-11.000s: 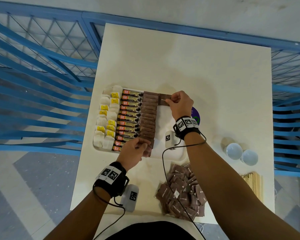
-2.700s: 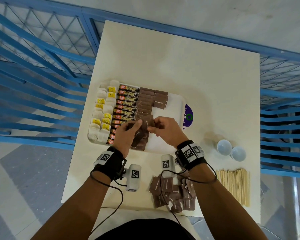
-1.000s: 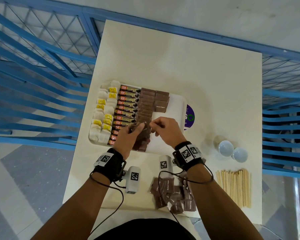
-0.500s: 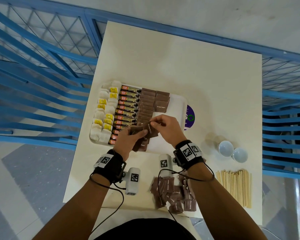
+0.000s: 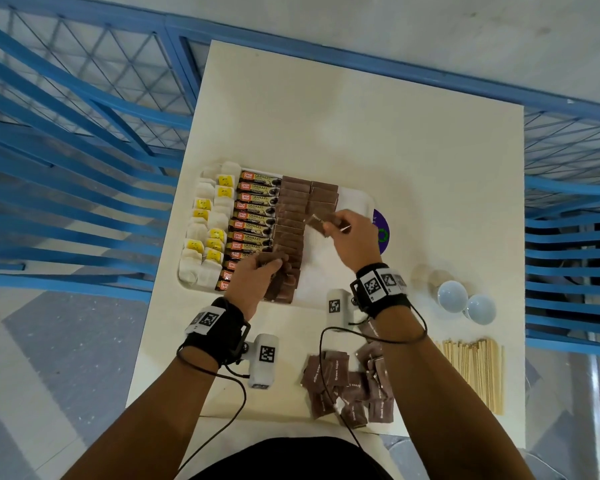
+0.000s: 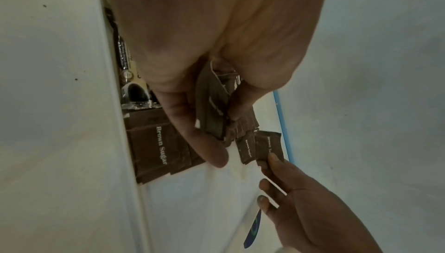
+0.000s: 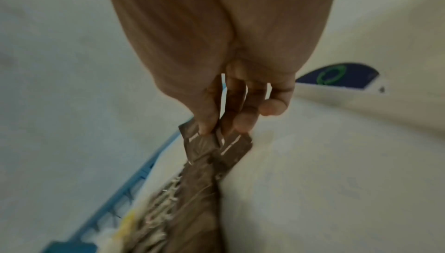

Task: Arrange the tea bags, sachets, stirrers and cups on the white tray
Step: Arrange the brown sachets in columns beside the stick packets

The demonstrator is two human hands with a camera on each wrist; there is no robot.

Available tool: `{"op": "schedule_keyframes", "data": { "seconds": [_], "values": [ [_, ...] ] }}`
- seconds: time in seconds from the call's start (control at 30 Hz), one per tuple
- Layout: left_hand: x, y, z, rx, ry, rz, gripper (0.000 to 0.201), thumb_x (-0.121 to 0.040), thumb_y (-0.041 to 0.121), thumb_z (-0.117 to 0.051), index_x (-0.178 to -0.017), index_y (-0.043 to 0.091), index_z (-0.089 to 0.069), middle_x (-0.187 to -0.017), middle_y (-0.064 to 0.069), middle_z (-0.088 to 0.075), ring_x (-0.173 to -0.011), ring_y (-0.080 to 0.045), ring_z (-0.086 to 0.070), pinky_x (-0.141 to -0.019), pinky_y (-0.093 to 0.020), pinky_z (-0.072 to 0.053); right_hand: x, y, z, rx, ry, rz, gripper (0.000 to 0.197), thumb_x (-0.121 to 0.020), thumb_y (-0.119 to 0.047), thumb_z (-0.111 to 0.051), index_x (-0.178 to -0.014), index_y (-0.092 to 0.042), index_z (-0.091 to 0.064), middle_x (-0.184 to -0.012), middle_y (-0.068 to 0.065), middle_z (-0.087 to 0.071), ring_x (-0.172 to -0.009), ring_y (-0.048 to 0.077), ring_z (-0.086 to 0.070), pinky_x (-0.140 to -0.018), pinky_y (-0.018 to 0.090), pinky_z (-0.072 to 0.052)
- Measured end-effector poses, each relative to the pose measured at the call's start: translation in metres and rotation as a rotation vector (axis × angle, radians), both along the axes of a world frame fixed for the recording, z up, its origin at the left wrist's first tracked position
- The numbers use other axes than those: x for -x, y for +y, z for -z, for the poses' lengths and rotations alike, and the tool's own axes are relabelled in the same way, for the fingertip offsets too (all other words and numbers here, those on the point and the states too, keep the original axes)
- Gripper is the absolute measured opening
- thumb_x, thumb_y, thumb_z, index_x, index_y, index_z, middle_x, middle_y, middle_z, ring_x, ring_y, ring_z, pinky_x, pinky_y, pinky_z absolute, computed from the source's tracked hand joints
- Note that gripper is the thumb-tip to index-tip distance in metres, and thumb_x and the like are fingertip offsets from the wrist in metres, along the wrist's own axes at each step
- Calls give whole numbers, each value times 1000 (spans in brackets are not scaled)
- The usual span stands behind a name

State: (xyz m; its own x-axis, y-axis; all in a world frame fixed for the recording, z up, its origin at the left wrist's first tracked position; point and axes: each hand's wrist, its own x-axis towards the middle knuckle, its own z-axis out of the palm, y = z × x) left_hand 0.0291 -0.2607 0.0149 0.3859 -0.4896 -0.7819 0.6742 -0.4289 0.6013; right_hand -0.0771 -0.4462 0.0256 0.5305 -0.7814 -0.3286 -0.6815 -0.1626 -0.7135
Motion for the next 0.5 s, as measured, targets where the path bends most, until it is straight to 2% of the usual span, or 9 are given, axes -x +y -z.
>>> {"op": "schedule_keyframes", "data": {
  "seconds": [0.1,0.27,0.33,0.43,0.5],
  "values": [
    [2,1,0,-13,-10,46,17,-101,8,-57,-108,8,-73,-93,-15,-76,-76,-29,-74,-66,-40,-62,-4,-17,11,99,84,-40,12,-93,-21,-69,-101,-13,-71,-94,0,-69,-82,15,-60,-78,29,-52],
    [1,2,-1,-7,-31,52,17,-99,5,-60,-107,8,-75,-95,-14,-77,-82,-30,-75,-72,-41,-61,-13,-20,22,115,164,-134,20,-93,-23,-69,-108,-11,-72,-100,5,-71,-89,21,-66,-85,35,-57],
    [-1,2,-2,-5,-37,57,17,-99,6,-61,-109,7,-74,-95,-12,-77,-83,-29,-75,-73,-40,-61,-16,-18,23,113,151,-122,18,-92,-21,-71,-107,-12,-71,-96,5,-72,-85,20,-67,-83,37,-59],
    [-3,3,-4,-10,-48,58,16,-99,7,-61,-108,10,-74,-90,-8,-78,-79,-25,-76,-65,-36,-62,-18,-16,22,117,131,-83,20,-88,-20,-76,-105,-14,-67,-86,0,-68,-80,17,-67,-78,36,-60],
    [-3,2,-5,-16,-46,51,16,-99,6,-61,-107,11,-74,-87,-7,-78,-78,-27,-76,-66,-41,-64,-19,-15,23,120,116,-64,24,-86,-18,-78,-105,-14,-66,-76,-8,-61,-74,13,-63,-77,35,-60]
  ]
}}
